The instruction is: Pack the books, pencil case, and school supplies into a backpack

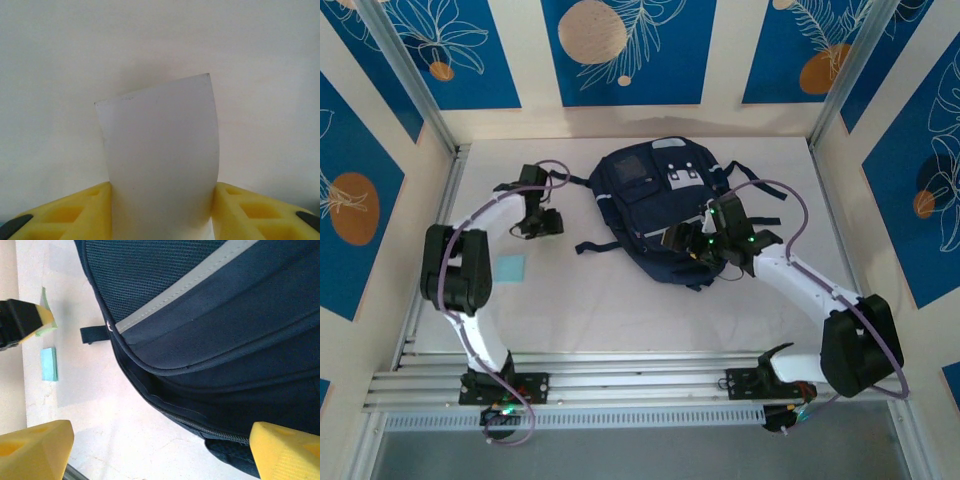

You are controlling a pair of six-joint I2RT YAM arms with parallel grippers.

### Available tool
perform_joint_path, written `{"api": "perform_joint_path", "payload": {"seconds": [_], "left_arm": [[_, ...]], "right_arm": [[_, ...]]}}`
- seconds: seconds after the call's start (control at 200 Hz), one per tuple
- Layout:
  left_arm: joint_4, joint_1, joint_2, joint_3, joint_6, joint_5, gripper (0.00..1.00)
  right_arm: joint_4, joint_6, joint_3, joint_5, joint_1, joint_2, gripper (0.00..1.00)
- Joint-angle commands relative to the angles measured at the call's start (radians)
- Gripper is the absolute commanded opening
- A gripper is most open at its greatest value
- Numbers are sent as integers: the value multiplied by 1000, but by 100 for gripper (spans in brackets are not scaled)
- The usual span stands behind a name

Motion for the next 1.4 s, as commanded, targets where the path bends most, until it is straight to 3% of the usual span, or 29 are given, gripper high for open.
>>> {"api": "perform_joint_path", "payload": {"seconds": [0.0, 0.24, 0.62, 0.935, 1.095, 1.16, 1.395], "left_arm": [[27, -74, -105, 5, 74, 156, 50], [132, -238, -170, -23, 161, 311, 51], [253, -409, -183, -44, 213, 323, 51], [282, -482, -190, -48, 211, 314, 51], [289, -502, -184, -43, 196, 305, 51], [287, -503, -178, -35, 188, 302, 51], [295, -506, -175, -26, 170, 257, 63]], "right_arm": [[37, -26, 71, -91, -11, 18, 90], [87, -12, 177, -243, -31, 66, 84], [213, 81, 190, -333, -31, 169, 60], [284, 123, 196, -383, -29, 275, 44], [336, 147, 184, -429, -33, 306, 18], [346, 150, 182, -448, -40, 309, 0], [314, 141, 147, -450, -109, 253, 0]]}}
